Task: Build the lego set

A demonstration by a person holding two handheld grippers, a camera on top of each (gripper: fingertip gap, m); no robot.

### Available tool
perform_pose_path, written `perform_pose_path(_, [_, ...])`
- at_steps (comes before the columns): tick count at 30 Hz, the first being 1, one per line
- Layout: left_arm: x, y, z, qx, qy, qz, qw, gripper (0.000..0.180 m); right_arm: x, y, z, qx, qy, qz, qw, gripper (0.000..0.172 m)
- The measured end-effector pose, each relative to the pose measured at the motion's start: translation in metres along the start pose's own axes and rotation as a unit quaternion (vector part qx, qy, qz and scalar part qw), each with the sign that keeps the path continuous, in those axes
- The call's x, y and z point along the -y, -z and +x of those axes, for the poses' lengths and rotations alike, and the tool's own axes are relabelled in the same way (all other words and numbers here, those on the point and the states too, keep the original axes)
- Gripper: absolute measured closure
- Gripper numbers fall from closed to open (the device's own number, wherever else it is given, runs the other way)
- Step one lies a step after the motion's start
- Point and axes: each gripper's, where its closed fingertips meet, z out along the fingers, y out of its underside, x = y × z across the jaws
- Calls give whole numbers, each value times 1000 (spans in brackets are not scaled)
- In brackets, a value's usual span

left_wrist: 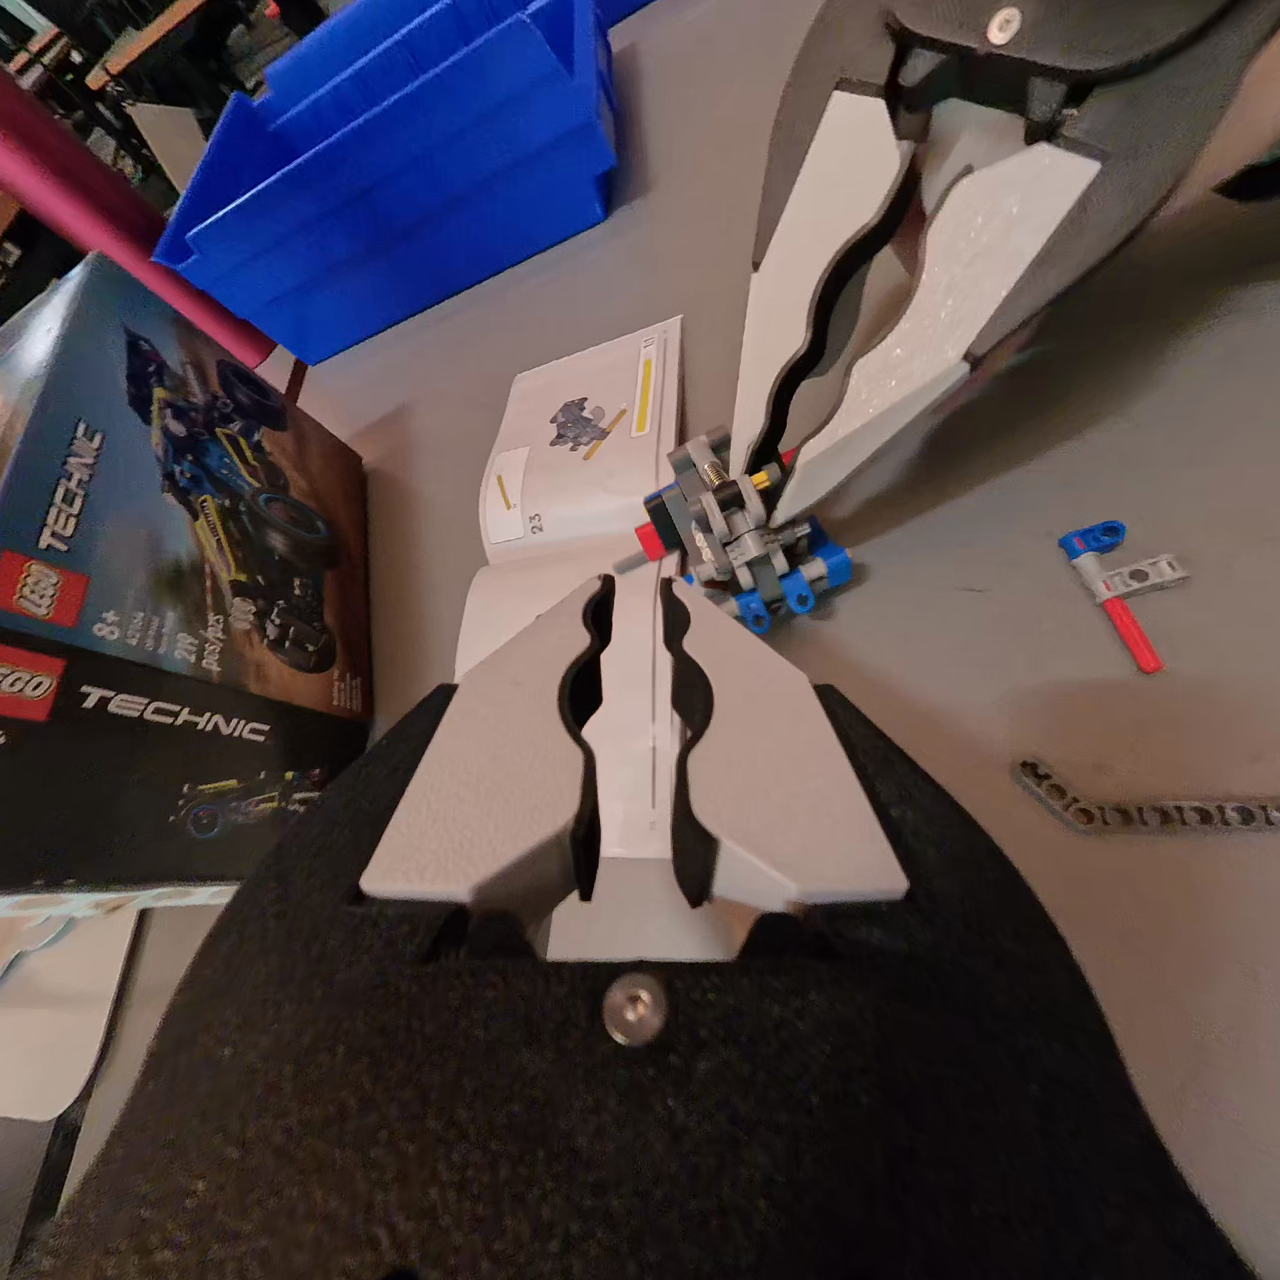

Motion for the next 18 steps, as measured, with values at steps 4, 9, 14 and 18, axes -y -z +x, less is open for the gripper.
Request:
perform_pose_path(4, [12, -1, 13, -32, -1, 19, 999, 169, -1, 21, -10, 97, 1, 47, 994, 166])
perform_pose_path(9, [32, 5, 41, -113, 18, 64, 991, 169, 15, 58, -26, 182, 5, 144, 973, 167])
perform_pose_path(14, [57, 15, 58, -176, 52, 128, 975, 167, 20, 76, -47, 251, 25, 180, 951, 167])
perform_pose_path(18, [72, 23, 74, -219, 51, 150, 963, 166, 28, 83, -57, 279, 27, 208, 937, 167])
